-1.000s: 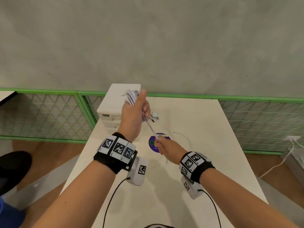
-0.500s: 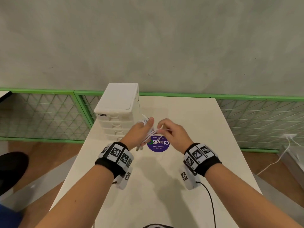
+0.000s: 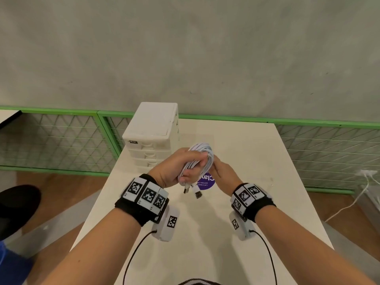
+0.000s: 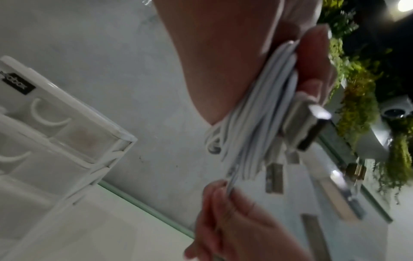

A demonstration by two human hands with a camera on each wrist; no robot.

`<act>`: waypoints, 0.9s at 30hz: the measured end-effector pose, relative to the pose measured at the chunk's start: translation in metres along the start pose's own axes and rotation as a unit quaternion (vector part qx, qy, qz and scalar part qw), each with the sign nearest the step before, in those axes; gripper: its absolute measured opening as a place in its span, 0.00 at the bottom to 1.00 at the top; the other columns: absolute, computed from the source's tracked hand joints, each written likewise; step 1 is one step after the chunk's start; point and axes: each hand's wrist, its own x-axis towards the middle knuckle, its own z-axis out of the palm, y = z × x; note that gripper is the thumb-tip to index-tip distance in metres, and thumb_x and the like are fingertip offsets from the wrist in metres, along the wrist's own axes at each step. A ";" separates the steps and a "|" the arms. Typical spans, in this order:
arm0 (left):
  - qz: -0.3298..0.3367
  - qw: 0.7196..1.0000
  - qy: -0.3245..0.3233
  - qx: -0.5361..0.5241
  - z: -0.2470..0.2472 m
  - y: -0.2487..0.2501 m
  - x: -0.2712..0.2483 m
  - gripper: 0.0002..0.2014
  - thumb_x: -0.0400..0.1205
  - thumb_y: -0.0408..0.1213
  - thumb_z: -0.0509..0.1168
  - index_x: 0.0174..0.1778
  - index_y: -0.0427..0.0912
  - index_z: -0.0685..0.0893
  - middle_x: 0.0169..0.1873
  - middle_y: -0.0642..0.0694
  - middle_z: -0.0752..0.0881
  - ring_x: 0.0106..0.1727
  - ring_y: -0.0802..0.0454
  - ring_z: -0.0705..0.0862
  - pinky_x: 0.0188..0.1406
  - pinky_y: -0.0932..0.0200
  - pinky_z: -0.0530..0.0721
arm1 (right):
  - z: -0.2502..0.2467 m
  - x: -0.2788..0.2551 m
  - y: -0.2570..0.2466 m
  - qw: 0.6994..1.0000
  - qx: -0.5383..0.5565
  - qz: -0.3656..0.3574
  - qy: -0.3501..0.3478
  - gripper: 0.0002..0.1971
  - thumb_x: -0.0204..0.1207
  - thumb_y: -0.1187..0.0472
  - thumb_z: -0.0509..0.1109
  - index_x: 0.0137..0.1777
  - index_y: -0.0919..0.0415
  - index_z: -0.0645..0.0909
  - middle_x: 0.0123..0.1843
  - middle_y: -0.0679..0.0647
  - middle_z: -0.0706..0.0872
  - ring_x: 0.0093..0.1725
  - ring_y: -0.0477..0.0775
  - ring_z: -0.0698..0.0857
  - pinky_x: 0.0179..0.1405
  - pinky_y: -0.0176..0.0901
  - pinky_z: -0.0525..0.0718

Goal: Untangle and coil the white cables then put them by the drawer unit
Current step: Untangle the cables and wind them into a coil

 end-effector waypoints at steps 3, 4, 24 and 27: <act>0.054 0.996 0.006 -0.073 0.004 0.006 0.002 0.14 0.81 0.42 0.55 0.31 0.42 0.76 0.11 0.53 0.67 0.09 0.59 0.63 0.12 0.71 0.61 | 0.011 -0.009 0.003 0.999 -0.009 0.011 -0.032 0.14 0.84 0.59 0.52 0.63 0.65 0.70 0.41 0.53 0.83 0.34 0.47 0.78 0.35 0.42 0.72; 0.076 0.993 0.019 -0.092 0.006 0.008 0.003 0.15 0.82 0.43 0.54 0.31 0.42 0.76 0.11 0.53 0.67 0.09 0.59 0.63 0.12 0.70 0.61 | 0.014 -0.011 0.004 0.999 -0.016 0.016 -0.044 0.13 0.84 0.60 0.52 0.62 0.65 0.70 0.39 0.53 0.82 0.34 0.49 0.77 0.36 0.44 0.72; 0.042 0.839 0.394 0.374 -0.043 -0.031 0.008 0.27 0.74 0.60 0.68 0.23 0.41 0.69 0.16 0.44 0.71 0.16 0.51 0.69 0.19 0.57 0.71 | -0.009 -0.009 -0.039 0.978 -0.028 -0.205 0.040 0.16 0.78 0.50 0.60 0.52 0.55 0.86 0.37 0.53 0.87 0.37 0.48 0.80 0.41 0.36 0.77; -0.011 0.939 0.247 0.239 -0.026 -0.036 0.004 0.28 0.75 0.65 0.57 0.29 0.39 0.73 0.13 0.50 0.71 0.13 0.54 0.68 0.16 0.62 0.68 | -0.027 0.003 -0.049 0.981 0.011 -0.182 0.061 0.06 0.77 0.54 0.66 0.48 0.52 0.83 0.35 0.47 0.83 0.35 0.46 0.79 0.39 0.39 0.79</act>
